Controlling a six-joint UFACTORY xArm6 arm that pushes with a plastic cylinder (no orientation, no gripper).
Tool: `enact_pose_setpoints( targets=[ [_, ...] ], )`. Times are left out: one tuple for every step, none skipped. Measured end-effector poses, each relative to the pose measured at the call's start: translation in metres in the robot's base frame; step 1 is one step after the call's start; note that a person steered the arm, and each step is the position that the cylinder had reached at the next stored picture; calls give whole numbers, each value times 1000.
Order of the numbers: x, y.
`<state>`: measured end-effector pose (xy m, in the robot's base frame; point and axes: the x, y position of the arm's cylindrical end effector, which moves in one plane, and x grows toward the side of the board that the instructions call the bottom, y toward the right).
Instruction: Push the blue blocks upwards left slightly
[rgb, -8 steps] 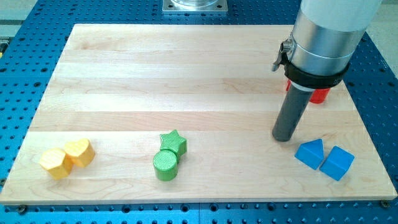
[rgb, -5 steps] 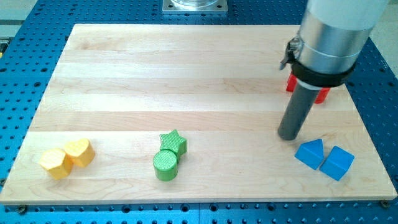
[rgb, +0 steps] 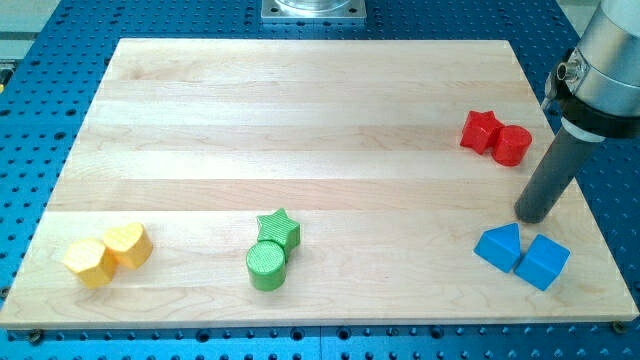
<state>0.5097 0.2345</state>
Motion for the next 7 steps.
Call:
enact_pose_setpoints(
  targets=[
    [-1,0],
    [-14,10],
    [12,40],
    [61,39],
    [86,9],
    [77,-13],
    [68,-21]
  ],
)
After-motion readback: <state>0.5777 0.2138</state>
